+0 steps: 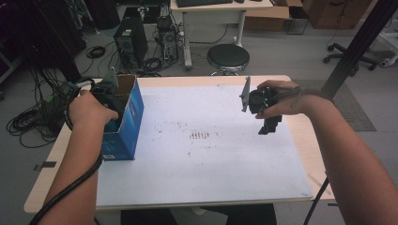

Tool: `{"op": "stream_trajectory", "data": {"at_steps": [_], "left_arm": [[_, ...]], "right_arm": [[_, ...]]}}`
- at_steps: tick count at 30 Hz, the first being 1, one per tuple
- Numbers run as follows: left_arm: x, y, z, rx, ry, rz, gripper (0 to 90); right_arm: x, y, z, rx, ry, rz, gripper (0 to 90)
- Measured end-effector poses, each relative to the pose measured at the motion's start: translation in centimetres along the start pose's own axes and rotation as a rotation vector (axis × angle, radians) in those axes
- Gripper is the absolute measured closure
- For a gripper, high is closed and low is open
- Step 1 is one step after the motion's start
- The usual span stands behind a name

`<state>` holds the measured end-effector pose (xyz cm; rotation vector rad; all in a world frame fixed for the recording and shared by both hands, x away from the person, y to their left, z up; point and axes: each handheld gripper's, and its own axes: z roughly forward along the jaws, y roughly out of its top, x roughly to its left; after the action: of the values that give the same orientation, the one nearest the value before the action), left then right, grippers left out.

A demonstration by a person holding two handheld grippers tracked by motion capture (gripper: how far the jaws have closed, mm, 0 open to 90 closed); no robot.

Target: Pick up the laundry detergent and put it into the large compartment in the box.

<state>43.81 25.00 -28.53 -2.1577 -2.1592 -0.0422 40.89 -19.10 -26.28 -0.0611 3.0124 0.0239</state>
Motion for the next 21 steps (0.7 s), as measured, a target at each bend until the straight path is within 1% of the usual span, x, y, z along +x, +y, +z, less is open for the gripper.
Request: {"op": "stream_trajectory", "data": {"at_steps": [21], "left_arm": [[0.16,-0.14,0.13,-0.01,-0.008,-0.005,38.0]], "right_arm": [[0.15,-0.13,0.03,-0.001,-0.002,0.007,7.0]]}}
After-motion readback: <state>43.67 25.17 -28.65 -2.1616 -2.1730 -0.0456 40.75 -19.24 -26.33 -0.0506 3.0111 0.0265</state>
